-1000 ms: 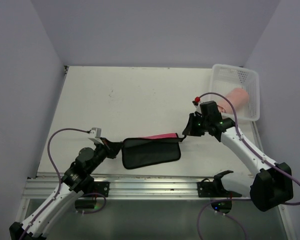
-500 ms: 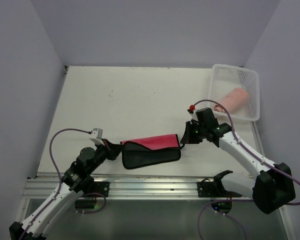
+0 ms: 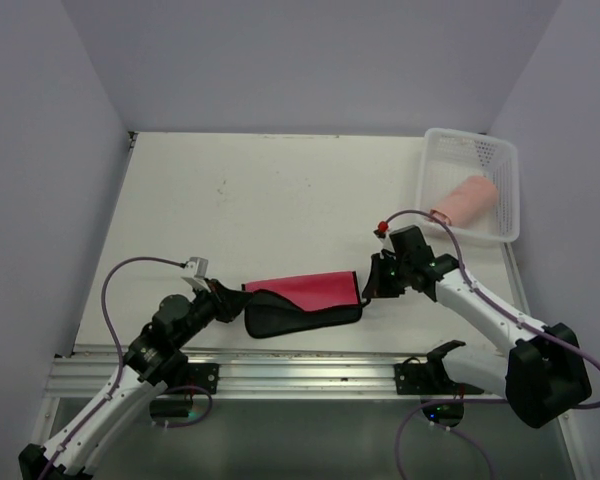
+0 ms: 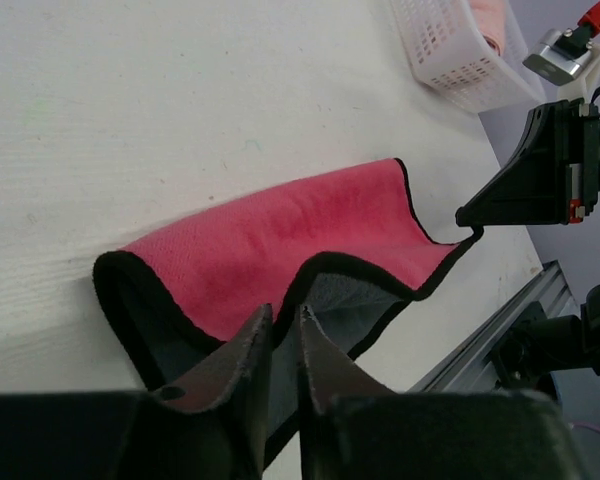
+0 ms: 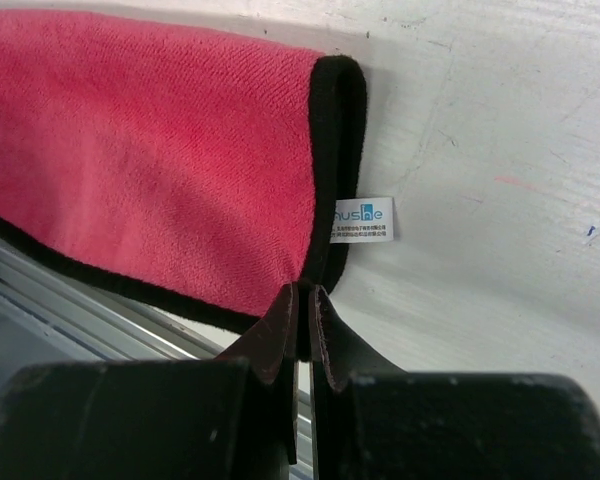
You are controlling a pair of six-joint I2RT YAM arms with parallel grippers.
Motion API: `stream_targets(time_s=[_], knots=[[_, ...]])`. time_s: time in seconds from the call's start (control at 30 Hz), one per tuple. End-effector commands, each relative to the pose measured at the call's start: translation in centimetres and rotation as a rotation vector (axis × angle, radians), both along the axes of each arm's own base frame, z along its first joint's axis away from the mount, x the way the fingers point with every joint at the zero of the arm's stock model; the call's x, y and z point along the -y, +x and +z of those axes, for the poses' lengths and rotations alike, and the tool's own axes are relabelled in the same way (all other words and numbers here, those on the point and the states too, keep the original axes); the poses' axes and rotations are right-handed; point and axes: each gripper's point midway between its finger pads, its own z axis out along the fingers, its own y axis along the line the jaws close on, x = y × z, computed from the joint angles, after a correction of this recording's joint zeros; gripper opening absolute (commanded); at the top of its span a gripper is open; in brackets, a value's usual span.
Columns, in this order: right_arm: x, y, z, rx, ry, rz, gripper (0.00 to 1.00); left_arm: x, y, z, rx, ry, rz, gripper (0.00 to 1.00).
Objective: Roll the towels
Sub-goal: Fold the towel
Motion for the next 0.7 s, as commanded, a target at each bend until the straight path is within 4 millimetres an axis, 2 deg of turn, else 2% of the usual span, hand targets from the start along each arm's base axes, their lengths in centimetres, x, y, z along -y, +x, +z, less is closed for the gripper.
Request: stream_targets(time_s=[0.0, 0.03, 0.07, 0.2, 0.33, 0.37, 0.5, 0.6, 0.67], knots=[[-1.0, 0.3, 0.4, 0.027, 0.046, 0.010, 0.00, 0.4, -0.4, 0.0, 0.009, -0.014, -0.033, 0.23], [-1.1, 0.3, 0.3, 0.024, 0.049, 0.010, 0.00, 0.4, -0.4, 0.3, 0.019, -0.021, -0.033, 0.30], [-1.2, 0.3, 0.3, 0.024, 0.054, 0.011, 0.00, 0.4, -0.4, 0.2, 0.017, -0.021, -0.033, 0.32], [-2.2, -0.1, 0.1, 0.012, 0.112, 0.018, 0.01, 0.4, -0.4, 0.6, 0.028, -0.034, -0.029, 0.33], [-2.6, -0.4, 0.1, -0.005, 0.140, 0.029, 0.24, 0.2, -0.2, 0.4, 0.016, -0.037, -0.008, 0.33], [-2.6, -0.5, 0.3, -0.004, 0.139, 0.034, 0.35, 0.1, -0.1, 0.3, 0.016, -0.036, -0.003, 0.33], [-1.2, -0.5, 1.0, 0.014, 0.059, 0.018, 0.51, 0.2, 0.3, 0.2, 0.005, -0.041, 0.012, 0.33], [0.4, 0.3, 1.9, 0.065, -0.017, -0.027, 0.55, 0.1, 0.7, -0.7, -0.037, -0.018, 0.036, 0.33], [0.8, 0.9, 2.1, 0.099, -0.036, -0.060, 0.52, 0.0, 1.1, -0.8, -0.040, -0.009, 0.049, 0.33]])
